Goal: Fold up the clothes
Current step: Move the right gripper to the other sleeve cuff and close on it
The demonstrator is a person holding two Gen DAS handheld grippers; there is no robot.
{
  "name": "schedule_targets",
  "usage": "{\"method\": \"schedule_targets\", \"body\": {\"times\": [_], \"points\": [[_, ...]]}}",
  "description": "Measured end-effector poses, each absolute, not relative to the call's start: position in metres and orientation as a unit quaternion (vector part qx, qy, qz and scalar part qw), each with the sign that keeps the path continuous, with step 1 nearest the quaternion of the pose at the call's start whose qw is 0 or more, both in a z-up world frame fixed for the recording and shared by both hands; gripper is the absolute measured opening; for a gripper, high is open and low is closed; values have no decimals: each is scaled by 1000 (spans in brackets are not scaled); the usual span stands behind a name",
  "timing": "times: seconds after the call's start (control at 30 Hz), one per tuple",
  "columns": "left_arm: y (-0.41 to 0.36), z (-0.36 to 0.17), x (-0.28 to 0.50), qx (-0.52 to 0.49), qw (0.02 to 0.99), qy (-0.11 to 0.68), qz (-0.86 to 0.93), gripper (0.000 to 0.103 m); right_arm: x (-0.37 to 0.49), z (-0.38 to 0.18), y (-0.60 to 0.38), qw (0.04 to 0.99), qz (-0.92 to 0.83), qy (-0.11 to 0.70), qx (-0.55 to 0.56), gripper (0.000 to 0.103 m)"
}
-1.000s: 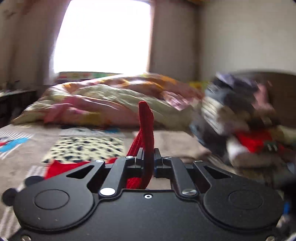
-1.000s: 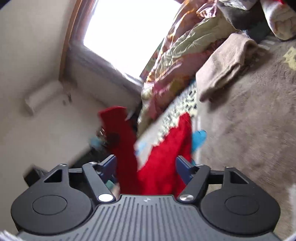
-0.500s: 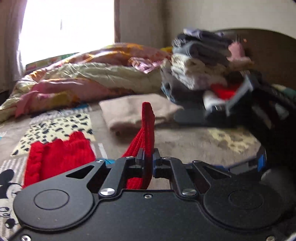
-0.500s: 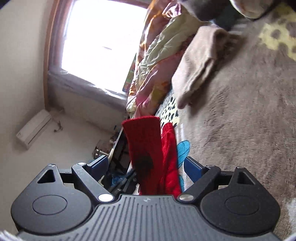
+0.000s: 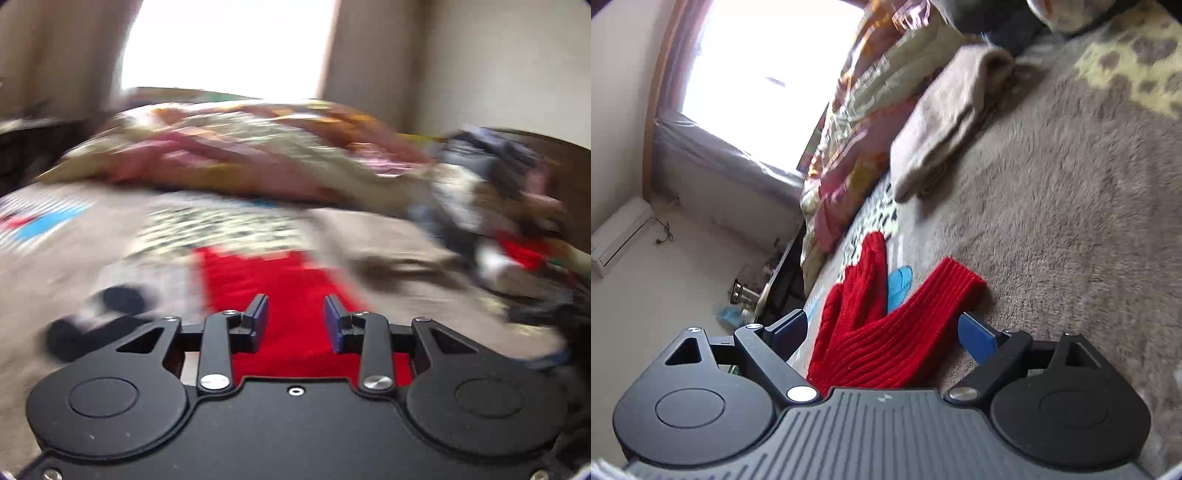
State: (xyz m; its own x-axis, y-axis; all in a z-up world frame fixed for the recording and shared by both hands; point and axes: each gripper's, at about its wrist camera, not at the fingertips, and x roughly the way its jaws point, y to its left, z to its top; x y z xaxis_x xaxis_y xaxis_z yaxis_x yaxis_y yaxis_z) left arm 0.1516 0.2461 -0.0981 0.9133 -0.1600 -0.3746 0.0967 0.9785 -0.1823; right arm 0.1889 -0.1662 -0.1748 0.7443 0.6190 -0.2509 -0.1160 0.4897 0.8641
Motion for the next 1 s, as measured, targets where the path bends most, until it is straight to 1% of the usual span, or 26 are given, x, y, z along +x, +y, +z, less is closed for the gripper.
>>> {"method": "schedule_targets", "body": {"times": [0.13,0.27,0.3,0.37,0.43,0.6,0.73,0.87,0.97,1.0], "points": [[257,-103,147,-77,974,203,-62,32,172,-178,-170,829,192,267,452,88],[232,-107,153,-41,970,219,-102,32,170,-183,-165,829,192,282,443,88],[225,-111,158,-31,966,234,-110,32,171,-183,-163,829,195,287,440,88],[214,-126,172,-6,947,300,-113,32,175,-183,-159,827,202,295,435,89],[209,-133,180,5,939,325,-117,32,181,-181,-153,827,209,302,425,89],[223,-109,191,-30,958,274,-85,32,194,-180,-143,822,234,313,414,89],[238,-116,208,-46,950,302,-62,32,199,-179,-138,821,250,318,403,89],[247,-105,188,-67,948,297,-88,32,203,-179,-139,818,264,321,397,88],[259,-111,171,-116,941,300,-104,32,207,-180,-140,817,264,320,401,82],[260,-113,166,-123,939,300,-112,32,208,-180,-139,817,262,319,403,79]]}}
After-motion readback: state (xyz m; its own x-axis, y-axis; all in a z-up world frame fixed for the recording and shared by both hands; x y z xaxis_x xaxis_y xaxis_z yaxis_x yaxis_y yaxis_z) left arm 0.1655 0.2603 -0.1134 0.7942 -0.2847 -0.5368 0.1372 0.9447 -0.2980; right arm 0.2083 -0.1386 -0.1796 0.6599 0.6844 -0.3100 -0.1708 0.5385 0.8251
